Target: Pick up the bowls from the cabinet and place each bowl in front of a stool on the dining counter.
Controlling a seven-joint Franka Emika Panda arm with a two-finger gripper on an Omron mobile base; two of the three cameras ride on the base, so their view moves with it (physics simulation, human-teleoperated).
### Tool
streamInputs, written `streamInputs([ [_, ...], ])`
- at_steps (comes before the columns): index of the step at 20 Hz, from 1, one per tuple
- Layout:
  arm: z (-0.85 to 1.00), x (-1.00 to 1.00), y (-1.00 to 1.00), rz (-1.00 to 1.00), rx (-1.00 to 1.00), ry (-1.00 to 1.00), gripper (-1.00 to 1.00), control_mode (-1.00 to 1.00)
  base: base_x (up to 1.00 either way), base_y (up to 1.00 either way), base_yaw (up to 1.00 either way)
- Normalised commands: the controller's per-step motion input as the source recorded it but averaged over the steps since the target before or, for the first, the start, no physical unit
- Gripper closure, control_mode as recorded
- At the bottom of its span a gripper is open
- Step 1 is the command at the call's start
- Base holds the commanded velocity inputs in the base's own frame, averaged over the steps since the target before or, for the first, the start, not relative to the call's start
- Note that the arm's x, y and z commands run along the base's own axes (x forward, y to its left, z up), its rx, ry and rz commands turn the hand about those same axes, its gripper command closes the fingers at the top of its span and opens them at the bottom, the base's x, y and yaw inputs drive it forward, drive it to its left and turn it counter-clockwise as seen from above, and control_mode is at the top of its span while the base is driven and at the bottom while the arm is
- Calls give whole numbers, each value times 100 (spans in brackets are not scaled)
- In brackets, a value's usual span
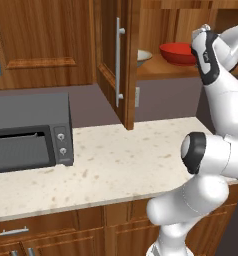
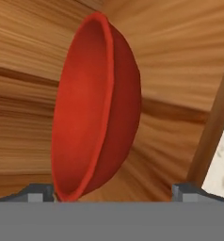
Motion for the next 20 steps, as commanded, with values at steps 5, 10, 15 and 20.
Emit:
streamInputs([
  [5, 0, 30, -2, 0, 0, 0, -100, -100, 0, 0, 0],
  [10, -4, 17, 0, 0, 0, 3, -100, -100, 0, 0, 0],
  [15, -11, 11, 0, 0, 1, 3, -100, -100, 0, 0, 0],
  [20, -13, 7, -2, 0, 2, 2, -100, -100, 0, 0, 0],
])
